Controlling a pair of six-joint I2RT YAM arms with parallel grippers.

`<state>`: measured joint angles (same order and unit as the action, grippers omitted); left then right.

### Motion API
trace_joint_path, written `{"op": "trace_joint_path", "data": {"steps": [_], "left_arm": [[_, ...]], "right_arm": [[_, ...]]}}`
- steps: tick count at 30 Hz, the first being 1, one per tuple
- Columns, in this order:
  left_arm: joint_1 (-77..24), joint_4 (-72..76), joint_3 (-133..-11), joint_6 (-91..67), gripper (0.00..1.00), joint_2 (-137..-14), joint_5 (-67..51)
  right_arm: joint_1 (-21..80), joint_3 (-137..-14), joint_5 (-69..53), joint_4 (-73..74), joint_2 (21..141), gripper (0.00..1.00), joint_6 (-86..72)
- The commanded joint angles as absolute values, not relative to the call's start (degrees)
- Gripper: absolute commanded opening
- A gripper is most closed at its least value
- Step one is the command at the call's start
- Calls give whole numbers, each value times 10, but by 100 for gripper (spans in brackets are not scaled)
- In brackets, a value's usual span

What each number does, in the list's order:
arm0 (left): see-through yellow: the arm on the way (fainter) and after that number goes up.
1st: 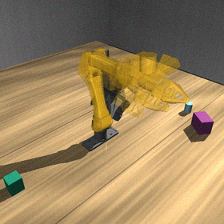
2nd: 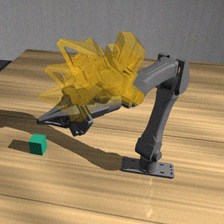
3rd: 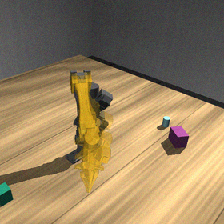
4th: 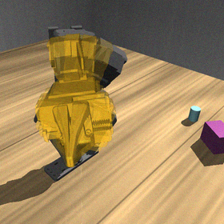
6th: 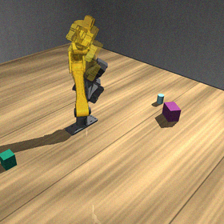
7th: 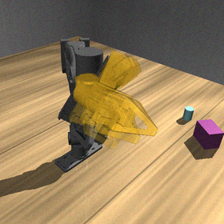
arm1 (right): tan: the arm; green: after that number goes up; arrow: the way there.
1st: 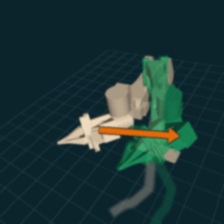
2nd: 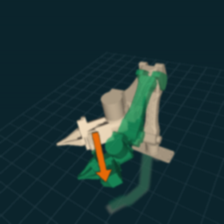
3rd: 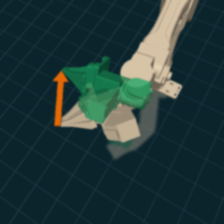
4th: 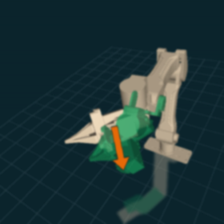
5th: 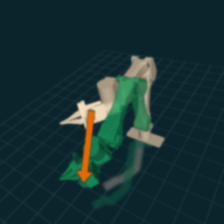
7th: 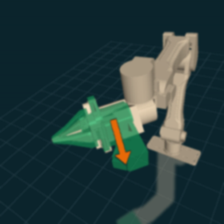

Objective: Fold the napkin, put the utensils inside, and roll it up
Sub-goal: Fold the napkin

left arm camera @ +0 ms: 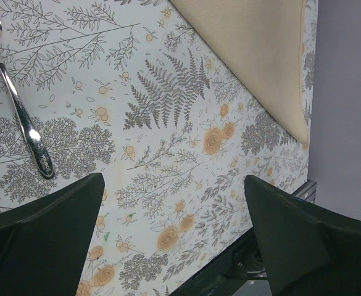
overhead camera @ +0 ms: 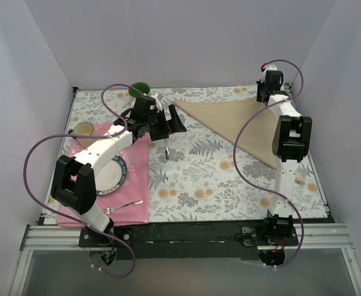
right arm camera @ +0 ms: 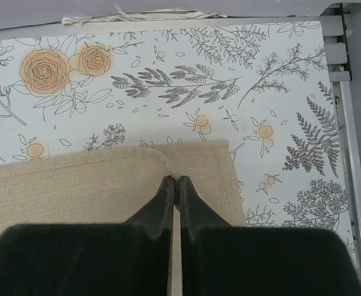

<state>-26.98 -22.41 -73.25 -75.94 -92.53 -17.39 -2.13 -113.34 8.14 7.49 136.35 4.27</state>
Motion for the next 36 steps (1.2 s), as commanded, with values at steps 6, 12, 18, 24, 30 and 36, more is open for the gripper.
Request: {"op": "trace_joint_path", "data": {"steps": [6, 12, 18, 24, 30, 36], "left_arm": [[-272, -150, -759, -773, 98, -944, -168], [-280, -5, -819, -796, 61, -1080, -155], [-284, 31, -979, -761, 24, -1238, -120], [-285, 46, -1125, -737, 20, -1373, -106], [-282, 10, -1223, -702, 20, -1454, -36], [-264, -15, -1245, -691, 21, -1485, -8]], "right_arm": [[-18, -1304, 133, 252, 1409, 85, -10], [-2, -1184, 207, 301, 1267, 88, -119], [19, -952, 84, 275, 1135, 69, -227], [24, -827, 66, 243, 1050, 58, -216], [24, -754, 68, 242, 1004, 56, -217], [18, -692, 119, 236, 972, 57, -212]]}}
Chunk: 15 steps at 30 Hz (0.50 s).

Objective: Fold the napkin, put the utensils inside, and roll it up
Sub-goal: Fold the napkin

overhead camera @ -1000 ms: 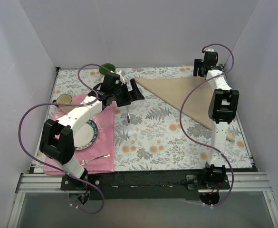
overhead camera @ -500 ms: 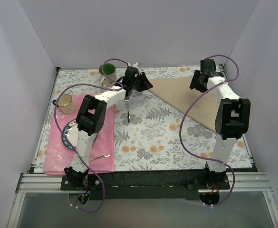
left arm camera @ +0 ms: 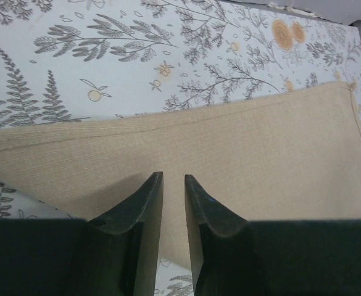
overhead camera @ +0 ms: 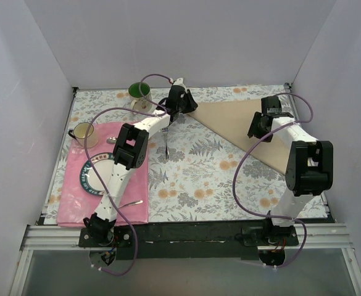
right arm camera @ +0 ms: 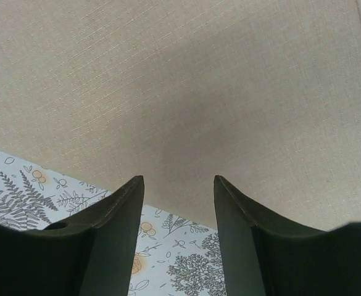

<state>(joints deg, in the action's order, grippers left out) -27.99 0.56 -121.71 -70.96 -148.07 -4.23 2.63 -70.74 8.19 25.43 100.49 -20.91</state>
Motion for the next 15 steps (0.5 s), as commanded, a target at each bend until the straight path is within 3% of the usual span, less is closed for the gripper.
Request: {"op": "trace_joint_path", "data": {"steps": [1, 15], "left_arm": [[-261, -21, -1246, -691, 21, -1487, -7], [-250, -87, -1210, -613, 22, -1443, 29]], "right_arm": [[17, -686, 124, 236, 969, 57, -213], [-83, -519, 151, 246, 855, 56, -232]]}}
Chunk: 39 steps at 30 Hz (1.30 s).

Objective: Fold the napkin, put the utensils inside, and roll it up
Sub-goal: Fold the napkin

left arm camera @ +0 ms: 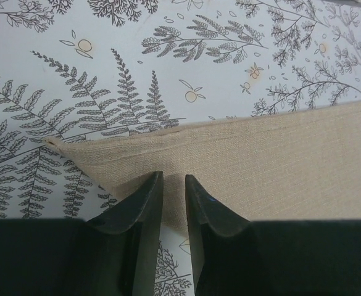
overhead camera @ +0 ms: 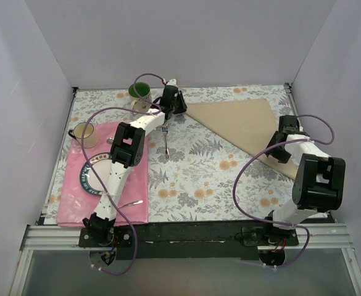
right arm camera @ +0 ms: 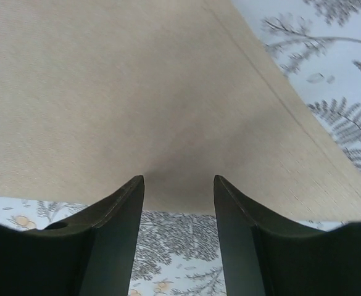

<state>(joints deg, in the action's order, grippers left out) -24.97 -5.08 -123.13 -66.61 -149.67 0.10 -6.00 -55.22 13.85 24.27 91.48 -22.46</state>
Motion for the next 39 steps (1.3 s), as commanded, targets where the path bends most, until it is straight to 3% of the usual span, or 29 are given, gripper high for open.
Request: {"op": "trace_joint_path", "data": {"steps": [1, 9, 16, 24, 26, 39], "left_arm": [[-250, -87, -1211, -604, 22, -1439, 29], [-249, -40, -1235, -610, 30, -1428, 1], [-233, 17, -1255, -663, 31, -1475, -26], [-207, -26, -1259, -710, 21, -1511, -51], [-207, -40, -1264, -701, 21, -1509, -48], [-218, -11, -1289, -649, 20, -1455, -47]], "right_arm": [[-88, -500, 153, 246, 845, 56, -231], [-116, -495, 164, 258, 800, 56, -261], [-205, -439, 176, 221, 803, 53, -273], [-262, -348, 154, 207, 754, 42, -274], [-262, -357, 156, 209, 734, 31, -262], [-258, -410, 186, 220, 746, 32, -257]]}}
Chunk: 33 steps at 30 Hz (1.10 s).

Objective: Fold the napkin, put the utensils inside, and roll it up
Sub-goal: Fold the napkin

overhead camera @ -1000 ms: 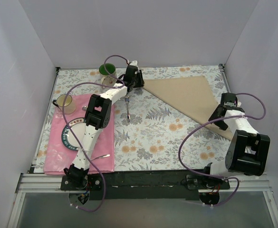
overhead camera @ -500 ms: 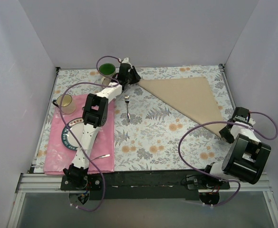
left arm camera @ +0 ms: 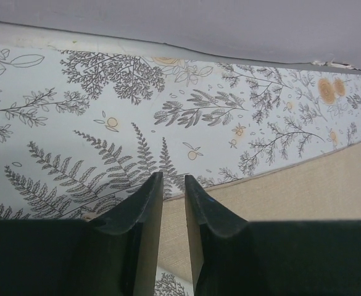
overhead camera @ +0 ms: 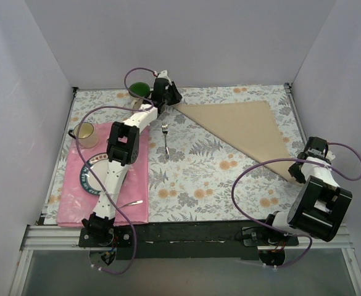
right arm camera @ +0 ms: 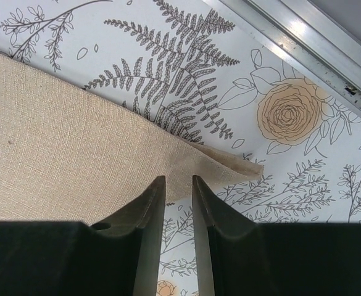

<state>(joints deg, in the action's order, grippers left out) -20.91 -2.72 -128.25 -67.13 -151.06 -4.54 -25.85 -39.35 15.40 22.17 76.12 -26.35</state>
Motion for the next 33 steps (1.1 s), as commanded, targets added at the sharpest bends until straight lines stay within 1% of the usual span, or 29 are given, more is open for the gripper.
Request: {"op": "trace_joint_path", "data": {"steps": [1, 4, 10, 13, 18, 20, 22, 25, 28, 31, 33], "left_arm": [[-220, -4, -1275, -652, 20, -1450, -50], [-224, 13, -1250, -661, 20, -1449, -57], [-221, -33, -1233, -681, 18, -1474, -35], [-217, -70, -1236, -689, 12, -1483, -11], [-205, -125, -1239, -705, 7, -1492, 26], [-199, -134, -1239, -707, 5, -1497, 20], [-196, -150, -1242, -702, 0, -1498, 25], [-195, -156, -1232, -685, 0, -1488, 40], [-195, -158, -1231, -672, 0, -1485, 53], [-197, -142, -1238, -652, 0, -1490, 20], [-199, -147, -1264, -647, 0, -1499, 10]], "right_arm": [[-258, -410, 194, 221, 744, 32, -254], [-258, -411, 213, 219, 750, 32, -251], [-258, -394, 234, 207, 761, 32, -251], [-269, -366, 226, 198, 763, 32, -256], [-287, -354, 206, 201, 785, 31, -259], [-292, -340, 211, 200, 775, 31, -261], [-302, -328, 215, 194, 750, 31, -266], [-304, -317, 232, 192, 724, 31, -271], [-312, -315, 229, 198, 729, 30, -282], [-327, -305, 214, 185, 729, 30, -280], [-329, -306, 212, 189, 731, 30, -282]]}}
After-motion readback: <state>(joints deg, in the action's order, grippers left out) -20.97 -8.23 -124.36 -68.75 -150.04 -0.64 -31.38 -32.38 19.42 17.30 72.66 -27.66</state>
